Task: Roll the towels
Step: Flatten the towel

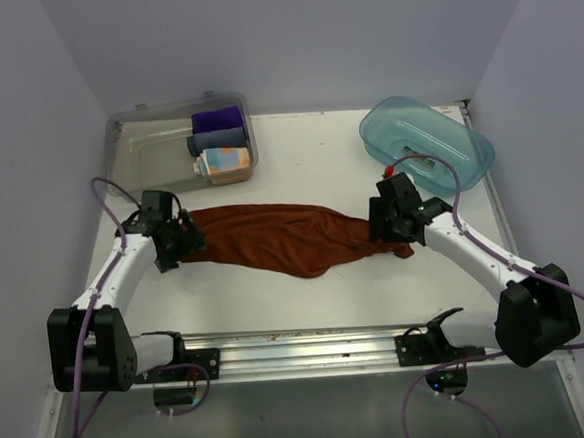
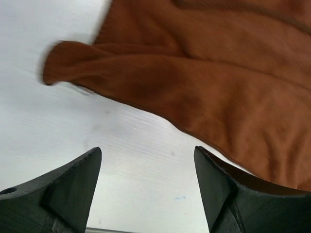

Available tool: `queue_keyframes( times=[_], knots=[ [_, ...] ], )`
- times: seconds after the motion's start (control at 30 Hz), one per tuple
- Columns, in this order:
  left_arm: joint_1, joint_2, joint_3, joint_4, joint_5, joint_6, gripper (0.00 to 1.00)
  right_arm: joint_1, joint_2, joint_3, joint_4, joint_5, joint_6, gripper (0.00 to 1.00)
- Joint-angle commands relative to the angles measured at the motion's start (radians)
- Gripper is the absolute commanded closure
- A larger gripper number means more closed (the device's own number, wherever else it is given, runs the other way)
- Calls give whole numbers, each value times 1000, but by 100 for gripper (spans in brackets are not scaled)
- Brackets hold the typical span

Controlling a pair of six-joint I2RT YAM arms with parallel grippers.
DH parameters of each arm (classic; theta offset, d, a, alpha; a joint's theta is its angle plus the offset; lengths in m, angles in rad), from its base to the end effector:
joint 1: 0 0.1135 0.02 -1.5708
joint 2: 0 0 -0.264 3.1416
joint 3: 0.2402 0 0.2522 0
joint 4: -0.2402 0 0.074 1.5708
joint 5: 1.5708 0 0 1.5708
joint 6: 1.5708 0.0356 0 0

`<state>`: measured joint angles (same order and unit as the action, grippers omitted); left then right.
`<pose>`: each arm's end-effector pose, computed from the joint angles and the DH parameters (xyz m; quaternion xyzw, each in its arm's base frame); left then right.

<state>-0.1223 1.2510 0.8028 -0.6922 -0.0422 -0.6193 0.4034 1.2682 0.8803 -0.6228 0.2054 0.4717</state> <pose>0.2280 -0.0265 0.2125 -0.2446 0.9456 -0.0582 0.2065 0.2315 0.0909 0.2362 0.0610 0.9545 0.0273 0.2908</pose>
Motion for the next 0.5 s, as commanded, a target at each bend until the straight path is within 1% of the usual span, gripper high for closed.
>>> queue_keyframes(
  times=[0.0,0.07,0.1,0.13,0.2,0.3,0.4,0.43,0.47],
  knots=[
    [172,-4,-14,-7,-39,-42,19,-1,-42,-52,55,-96,41,40],
    [222,2,-24,9,-27,-46,13,5,-53,-96,80,-136,67,40],
    [230,7,-24,19,-24,-52,8,8,-59,-112,87,-144,77,40],
    [231,14,-30,31,-24,-63,6,20,-69,-138,95,-149,91,40],
    [237,47,-36,78,-21,-79,6,28,-79,-162,106,-146,108,39],
    [243,100,-47,158,10,-103,11,28,-107,-204,100,-123,134,38],
    [243,171,-47,215,36,-119,17,28,-145,-225,95,-110,145,34],
    [245,188,-50,229,38,-122,23,26,-147,-227,98,-118,148,33],
    [243,217,-50,252,42,-125,26,28,-142,-228,110,-127,150,32]
  ],
)
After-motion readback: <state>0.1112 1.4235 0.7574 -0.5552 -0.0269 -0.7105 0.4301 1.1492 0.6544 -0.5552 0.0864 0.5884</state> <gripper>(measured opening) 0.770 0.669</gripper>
